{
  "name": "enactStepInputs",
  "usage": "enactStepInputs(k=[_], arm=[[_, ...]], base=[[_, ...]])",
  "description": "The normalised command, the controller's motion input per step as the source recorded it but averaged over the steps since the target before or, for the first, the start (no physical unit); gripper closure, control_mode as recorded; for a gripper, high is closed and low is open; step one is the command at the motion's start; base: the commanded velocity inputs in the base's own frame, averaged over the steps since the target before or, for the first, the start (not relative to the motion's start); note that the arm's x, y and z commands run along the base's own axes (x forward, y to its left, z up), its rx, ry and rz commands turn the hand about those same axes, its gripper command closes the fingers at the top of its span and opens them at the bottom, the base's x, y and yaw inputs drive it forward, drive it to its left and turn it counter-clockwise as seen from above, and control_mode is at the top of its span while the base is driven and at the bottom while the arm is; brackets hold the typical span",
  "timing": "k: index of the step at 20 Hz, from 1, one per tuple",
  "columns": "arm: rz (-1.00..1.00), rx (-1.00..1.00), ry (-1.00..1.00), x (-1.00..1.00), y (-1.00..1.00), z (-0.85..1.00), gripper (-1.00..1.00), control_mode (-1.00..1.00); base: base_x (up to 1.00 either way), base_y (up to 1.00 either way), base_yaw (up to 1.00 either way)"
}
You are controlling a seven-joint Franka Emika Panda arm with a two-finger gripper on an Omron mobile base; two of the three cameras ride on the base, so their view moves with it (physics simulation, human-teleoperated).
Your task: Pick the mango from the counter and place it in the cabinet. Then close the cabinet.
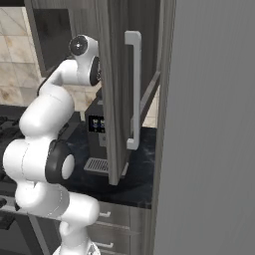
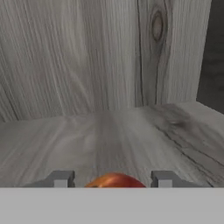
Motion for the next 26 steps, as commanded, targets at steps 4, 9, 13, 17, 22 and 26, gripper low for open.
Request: enactStepInputs(k=[4,9,13,17,22,26], arm=[[0.00,0.05,-0.08,0.75,-0.11,-0.28,1.00,-1.00],[0.00,0.04,-0.10,0.71,-0.13,-0.21,1.00,-1.00],[0.00,0.00,-0.09,0.54,-0.04,-0.36,-1.00,-1.00],[0.00,0.01,-0.03,-0.54,-0.04,-0.30,-1.00,-1.00],[-0.01,0.02,0.00,-1.00,-0.01,-0.36,-1.00,-1.00],[-0.01,0.00,0.05,-0.61,0.12,-0.34,-1.00,-1.00]], base=[[0.00,0.00,0.00],[0.00,0.00,0.00],[0.00,0.00,0.00],[0.00,0.00,0.00],[0.00,0.00,0.00],[0.00,0.00,0.00]])
